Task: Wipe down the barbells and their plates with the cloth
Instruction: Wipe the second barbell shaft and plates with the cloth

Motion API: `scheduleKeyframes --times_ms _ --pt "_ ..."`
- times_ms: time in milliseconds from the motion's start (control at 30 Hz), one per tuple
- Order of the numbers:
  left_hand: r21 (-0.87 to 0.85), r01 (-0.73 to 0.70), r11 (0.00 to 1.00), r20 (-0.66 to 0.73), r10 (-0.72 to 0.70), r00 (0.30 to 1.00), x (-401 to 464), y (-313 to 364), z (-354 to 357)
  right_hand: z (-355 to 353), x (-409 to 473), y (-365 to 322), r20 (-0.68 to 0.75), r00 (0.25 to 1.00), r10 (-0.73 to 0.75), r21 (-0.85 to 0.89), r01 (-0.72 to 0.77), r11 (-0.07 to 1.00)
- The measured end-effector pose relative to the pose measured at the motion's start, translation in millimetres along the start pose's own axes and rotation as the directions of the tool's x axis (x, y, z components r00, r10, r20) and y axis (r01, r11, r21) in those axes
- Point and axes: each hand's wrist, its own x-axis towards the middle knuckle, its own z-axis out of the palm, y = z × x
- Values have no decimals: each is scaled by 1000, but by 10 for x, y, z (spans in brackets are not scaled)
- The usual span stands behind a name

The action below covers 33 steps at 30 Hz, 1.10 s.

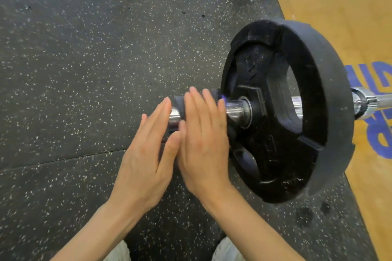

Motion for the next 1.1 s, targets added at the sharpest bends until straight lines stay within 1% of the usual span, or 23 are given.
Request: scheduleKeyframes --times_ms 33,67,100,167,200,233,267,333,367,400,467,533,567,667,700,733,800,867,900,967,1033,1067,1100 --pt "-10 -5 1000 -20 5 1000 5 -7 -2 31 -6 -16 27 996 -87 8 87 996" --pt "-7 -7 1000 -36 7 999 12 -18 -8 11 10 59 51 990 -132 -14 133 991" --pt "6 -8 1000 -49 8 999 13 -31 -15 -35 20 184 53 992 -117 -59 120 991" --pt "28 -10 1000 -65 12 998 14 -46 -16 -135 -11 382 -28 999 25 -99 -28 995" --pt "33 -14 999 -67 16 998 14 -49 -8 -155 -17 363 -57 994 96 -76 -100 992" --pt "32 -16 999 -65 18 998 10 -46 3 -139 -14 261 -56 991 124 -49 -127 991" --pt "22 -16 1000 -62 17 998 0 -42 13 -99 -14 135 -35 994 101 -35 -102 994" --pt "0 -18 1000 -61 18 998 -14 -49 12 -8 -66 4 32 998 -45 -24 45 999" --pt "1 -21 1000 -61 21 998 -18 -57 7 -21 -72 52 62 992 -112 -44 115 992" --pt "9 -25 1000 -66 26 997 -24 -62 3 -71 -71 157 79 989 -128 -82 135 988" --pt "25 -33 999 -79 34 996 -32 -61 11 -182 -99 364 36 999 -16 -129 21 991" --pt "27 -33 999 -82 35 996 -37 -52 33 -207 -88 304 -5 995 98 -99 -99 990" --pt "28 -38 999 -77 40 996 -40 -51 41 -176 -72 195 7 996 89 -88 -88 992" --pt "40 -66 997 -67 69 995 -51 -77 41 -97 -95 72 95 991 -99 -76 106 991" --pt "43 -71 997 -68 74 995 -54 -89 36 -130 -99 146 111 987 -115 -101 127 987" --pt "46 -74 996 -73 78 994 -59 -94 32 -178 -117 243 100 991 -84 -121 96 988" --pt "54 -82 995 -87 87 992 -68 -93 41 -248 -164 359 22 999 43 -113 -41 993" --pt "57 -92 994 -90 97 991 -76 -89 62 -216 -165 259 -15 992 122 -71 -123 990" --pt "56 -95 994 -89 99 991 -83 -94 66 -174 -152 182 -7 994 110 -56 -110 992" --pt "53 -96 994 -83 101 991 -93 -112 63 -118 -134 115 46 999 -14 -48 16 999" --pt "55 -97 994 -74 101 992 -97 -126 51 -155 -123 233 88 990 -110 -105 119 987" --pt "56 -97 994 -71 100 992 -98 -128 46 -192 -122 321 66 994 -84 -131 93 987" --pt "57 -97 994 -70 101 992 -99 -127 46 -221 -126 377 22 1000 -15 -130 18 991"
